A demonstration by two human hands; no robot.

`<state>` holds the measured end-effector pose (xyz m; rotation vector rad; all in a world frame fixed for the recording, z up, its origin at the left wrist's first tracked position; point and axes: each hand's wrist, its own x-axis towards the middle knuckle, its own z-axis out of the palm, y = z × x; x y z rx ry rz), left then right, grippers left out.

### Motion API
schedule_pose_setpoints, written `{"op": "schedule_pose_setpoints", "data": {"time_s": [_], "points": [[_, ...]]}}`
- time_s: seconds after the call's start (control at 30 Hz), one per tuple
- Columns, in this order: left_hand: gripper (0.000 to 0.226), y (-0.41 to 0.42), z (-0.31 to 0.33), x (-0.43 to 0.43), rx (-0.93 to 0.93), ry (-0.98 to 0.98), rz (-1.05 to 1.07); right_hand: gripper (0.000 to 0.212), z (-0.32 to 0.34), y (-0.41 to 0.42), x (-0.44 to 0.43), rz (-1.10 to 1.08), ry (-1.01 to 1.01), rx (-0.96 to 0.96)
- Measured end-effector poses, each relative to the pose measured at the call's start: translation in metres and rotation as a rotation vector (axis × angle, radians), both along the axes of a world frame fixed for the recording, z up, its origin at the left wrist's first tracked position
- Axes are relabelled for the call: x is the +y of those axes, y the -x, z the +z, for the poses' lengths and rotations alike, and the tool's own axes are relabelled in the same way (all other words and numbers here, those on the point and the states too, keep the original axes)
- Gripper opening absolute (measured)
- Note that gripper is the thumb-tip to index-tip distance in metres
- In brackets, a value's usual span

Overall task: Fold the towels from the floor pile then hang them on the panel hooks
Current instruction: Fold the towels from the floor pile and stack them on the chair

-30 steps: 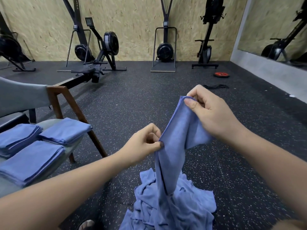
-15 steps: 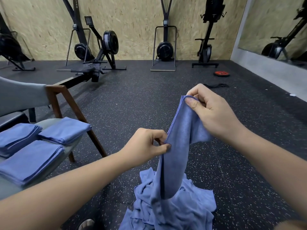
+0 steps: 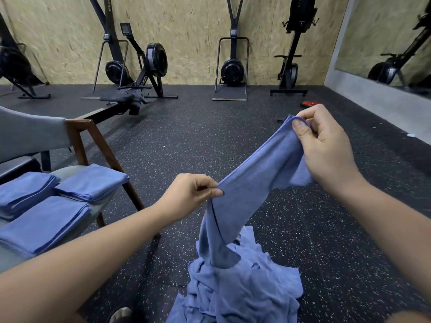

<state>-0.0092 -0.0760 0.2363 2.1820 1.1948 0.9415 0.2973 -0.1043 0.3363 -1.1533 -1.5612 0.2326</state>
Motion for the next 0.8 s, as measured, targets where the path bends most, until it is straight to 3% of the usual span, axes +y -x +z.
{"op": "schedule_pose_setpoints", "data": {"time_s": [0.07,0.17,0.37,0.43,0.67,0.8], "points": [[0.003,0.001,0.008,0.000,0.016,-0.075,0.008,0.007,-0.002,0.002,0.001,0.014,0.009,-0.005],[0.016,0.000,0.021,-0.005,0.071,-0.164,0.010,0.004,-0.007,0.011,-0.002,0.098,0.072,-0.109],[0.020,-0.010,0.046,-0.024,0.133,-0.232,-0.010,0.054,-0.025,0.041,-0.015,0.316,0.386,-0.410],[0.021,-0.014,0.050,-0.031,0.124,-0.241,-0.013,0.061,-0.031,0.051,-0.018,0.313,0.438,-0.503],[0.010,-0.014,0.049,-0.034,0.195,-0.325,-0.070,0.009,-0.036,0.064,-0.018,0.289,0.411,-0.585],[0.013,-0.013,0.039,-0.028,0.297,-0.348,-0.095,0.010,-0.035,0.060,-0.017,0.285,0.333,-0.557]]}}
